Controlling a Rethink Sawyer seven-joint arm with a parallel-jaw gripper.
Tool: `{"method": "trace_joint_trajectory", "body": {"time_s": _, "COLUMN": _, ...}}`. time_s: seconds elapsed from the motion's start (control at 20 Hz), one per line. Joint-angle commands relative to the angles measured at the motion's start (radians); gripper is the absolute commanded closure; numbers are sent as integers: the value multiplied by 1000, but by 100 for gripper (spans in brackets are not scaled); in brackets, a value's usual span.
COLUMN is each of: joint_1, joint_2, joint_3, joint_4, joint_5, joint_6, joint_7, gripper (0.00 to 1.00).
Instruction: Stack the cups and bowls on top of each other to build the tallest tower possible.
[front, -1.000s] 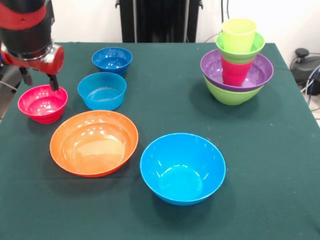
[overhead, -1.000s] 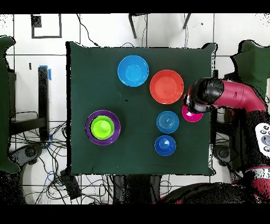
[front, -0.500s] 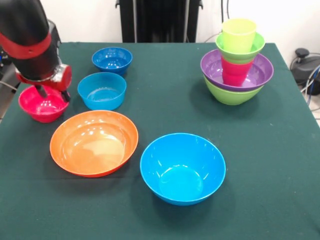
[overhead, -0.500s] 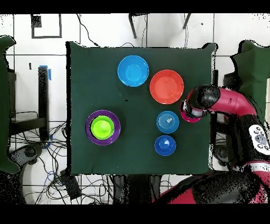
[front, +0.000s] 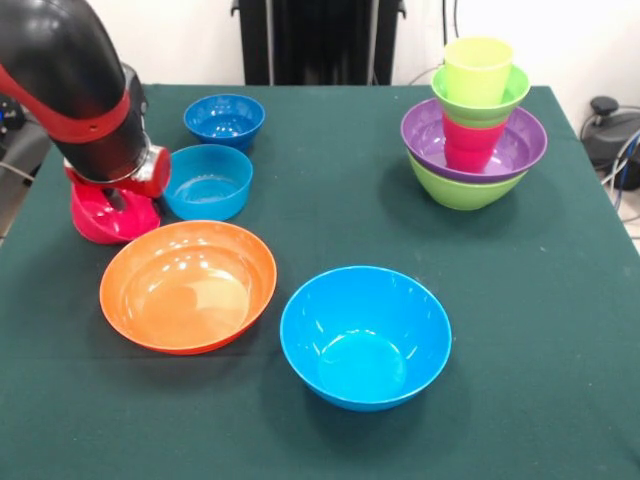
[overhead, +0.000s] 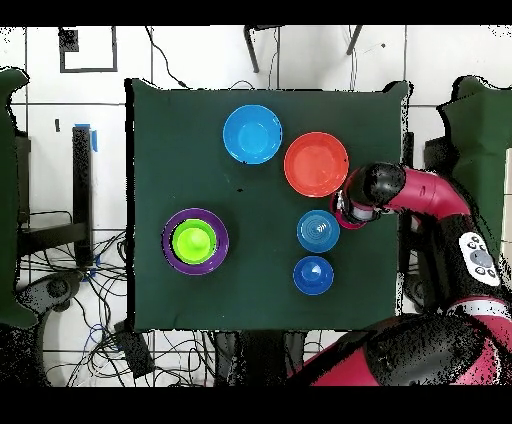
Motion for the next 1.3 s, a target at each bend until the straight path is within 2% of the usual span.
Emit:
{"method": "trace_joint_trajectory", "body": {"time_s": 0.05, "joint_1": 12, "joint_2": 13, "joint_3": 92, "joint_4": -10, "joint_5": -78, "joint_6": -47, "joint_7": -349, "gripper": 0}}
{"method": "trace_joint_trajectory", "body": {"time_s": 0.2, "joint_1": 12, "joint_2": -1, "joint_3": 94, "joint_4": 1, "joint_5": -80, "joint_6": -41, "joint_7": -343, "gripper": 0}}
{"method": "trace_joint_trajectory", "body": {"time_s": 0.35, "joint_1": 16, "joint_2": -53, "joint_3": 90, "joint_4": 35, "joint_5": -78, "joint_6": -32, "joint_7": -333, "gripper": 0}}
{"method": "trace_joint_trajectory", "body": {"time_s": 0.55, "joint_1": 32, "joint_2": -94, "joint_3": 90, "joint_4": 35, "joint_5": -75, "joint_6": 4, "joint_7": -336, "gripper": 0}}
{"method": "trace_joint_trajectory", "body": {"time_s": 1.0, "joint_1": 35, "joint_2": -88, "joint_3": 76, "joint_4": 41, "joint_5": -107, "joint_6": -69, "joint_7": -304, "gripper": 0}}
{"method": "trace_joint_trajectory", "body": {"time_s": 1.3, "joint_1": 24, "joint_2": -61, "joint_3": 86, "joint_4": 17, "joint_5": -123, "joint_6": -83, "joint_7": -327, "gripper": 0}}
